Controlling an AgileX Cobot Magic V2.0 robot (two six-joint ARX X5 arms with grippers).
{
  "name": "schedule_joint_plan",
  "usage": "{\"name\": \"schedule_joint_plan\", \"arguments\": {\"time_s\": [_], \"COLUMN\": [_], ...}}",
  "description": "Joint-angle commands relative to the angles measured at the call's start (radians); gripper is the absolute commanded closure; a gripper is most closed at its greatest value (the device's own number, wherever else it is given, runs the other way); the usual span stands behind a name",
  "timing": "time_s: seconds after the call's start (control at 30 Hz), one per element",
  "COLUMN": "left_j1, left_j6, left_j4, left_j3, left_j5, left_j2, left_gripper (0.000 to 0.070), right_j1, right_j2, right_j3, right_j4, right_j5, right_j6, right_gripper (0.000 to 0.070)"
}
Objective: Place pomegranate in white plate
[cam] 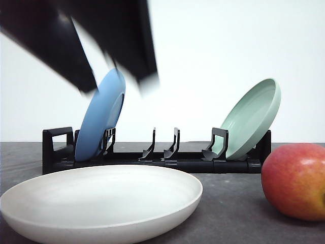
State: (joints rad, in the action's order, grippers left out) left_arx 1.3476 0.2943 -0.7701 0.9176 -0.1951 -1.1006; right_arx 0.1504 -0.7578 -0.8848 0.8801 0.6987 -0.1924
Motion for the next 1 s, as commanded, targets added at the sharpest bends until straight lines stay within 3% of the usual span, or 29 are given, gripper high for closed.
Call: {"name": "schedule_joint_plan", "arguments": {"time_s": [0.0,0.27,0.47,0.67,0.97], "left_j1": [0.013,0.013,0.013,0.013,0.013], "left_j6": [0.013,-0.002,-0.002,-0.016,-0.021], "left_j4": [-0.004,-0.024,-0.023,-0.026,-0.023], "left_j3": [0.011,0.011,0.011,0.011,0.011], "left_j5": [0.027,0.039,0.038,0.034,0.034], "left_j2": [0.059,0.362,0.542,0.657,0.696], "left_gripper": [0.0108,0.0108,0.0108,0.0108,0.0108], "right_j1": [0.029,0.217,0.344,0.411,0.423], "right_j2": [-0.038,-0.238,-0.384,-0.515,-0.674], "right_j3": [-0.017,-0.017,-0.017,-0.017,-0.017], "right_j4": [-0.005,-0.006,-0.004,-0.016,-0.024], "right_j5": [-0.019,-0.282,-0.464,-0.63,-0.654], "right_j6": [-0.046,-0.188,-0.23,-0.249,-0.253], "right_gripper": [0.005,0.0051,0.0016,0.0,0.0]}}
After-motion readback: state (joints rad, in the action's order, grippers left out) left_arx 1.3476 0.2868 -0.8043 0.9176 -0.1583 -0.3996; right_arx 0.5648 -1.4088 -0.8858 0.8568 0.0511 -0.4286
